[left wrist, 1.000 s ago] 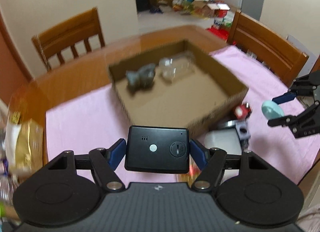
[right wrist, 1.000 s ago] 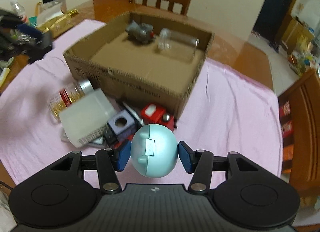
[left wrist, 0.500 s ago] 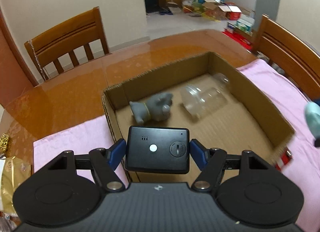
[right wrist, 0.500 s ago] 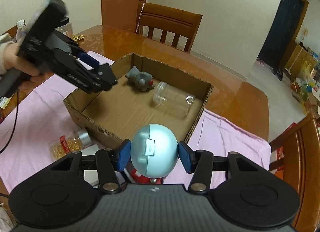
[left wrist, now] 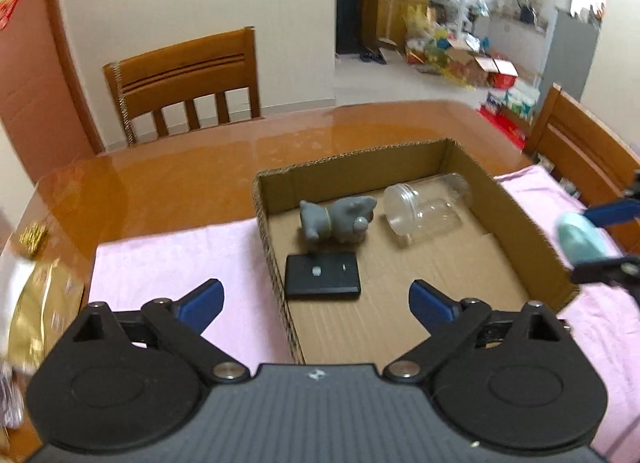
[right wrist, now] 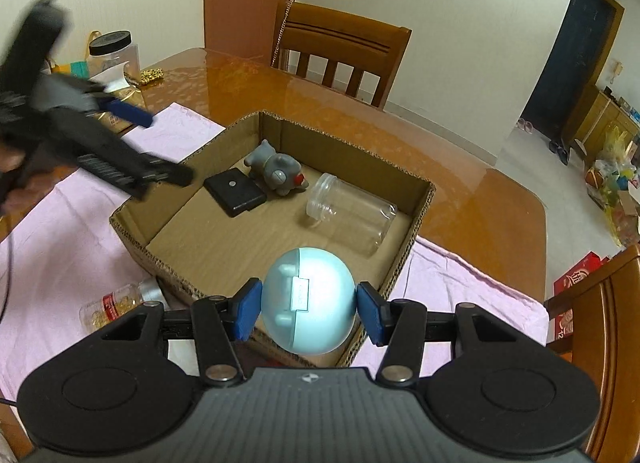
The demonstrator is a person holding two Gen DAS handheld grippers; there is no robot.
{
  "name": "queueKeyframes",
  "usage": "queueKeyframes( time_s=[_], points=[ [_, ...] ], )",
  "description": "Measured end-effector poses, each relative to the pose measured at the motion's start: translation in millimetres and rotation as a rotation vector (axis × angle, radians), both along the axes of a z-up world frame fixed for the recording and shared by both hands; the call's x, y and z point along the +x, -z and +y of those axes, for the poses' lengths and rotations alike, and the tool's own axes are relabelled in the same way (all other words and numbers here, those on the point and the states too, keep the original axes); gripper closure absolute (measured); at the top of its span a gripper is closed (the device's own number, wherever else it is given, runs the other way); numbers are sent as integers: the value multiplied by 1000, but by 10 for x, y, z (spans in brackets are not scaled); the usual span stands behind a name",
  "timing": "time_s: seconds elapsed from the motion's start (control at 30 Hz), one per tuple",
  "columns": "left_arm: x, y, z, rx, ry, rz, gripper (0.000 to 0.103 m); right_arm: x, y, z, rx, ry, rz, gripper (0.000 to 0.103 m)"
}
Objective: Organize rigid objects
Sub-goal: 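Drop the black case into the box with the left gripper while the right carries the egg case there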
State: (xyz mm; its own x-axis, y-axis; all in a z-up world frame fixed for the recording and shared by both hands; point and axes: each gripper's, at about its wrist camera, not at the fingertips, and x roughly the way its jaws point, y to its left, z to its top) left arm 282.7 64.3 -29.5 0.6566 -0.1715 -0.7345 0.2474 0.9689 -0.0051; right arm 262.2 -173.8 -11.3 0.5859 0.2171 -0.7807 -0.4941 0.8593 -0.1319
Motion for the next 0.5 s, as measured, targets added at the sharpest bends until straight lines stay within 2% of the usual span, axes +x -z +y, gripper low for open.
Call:
queueKeyframes(
  time_s=[0.1, 0.27, 0.5],
  points=[
    [-230, -42, 102, -22, -56, -9, 3, 96, -3, 40, 1, -3, 3, 46],
    [-576, -40, 211, -7, -140, -25, 1, 320, 17, 126, 8, -8, 12, 46],
    [-838, 37, 396, -21, -223, -8, 1, 701, 153, 288, -17, 5, 24, 46]
  ],
)
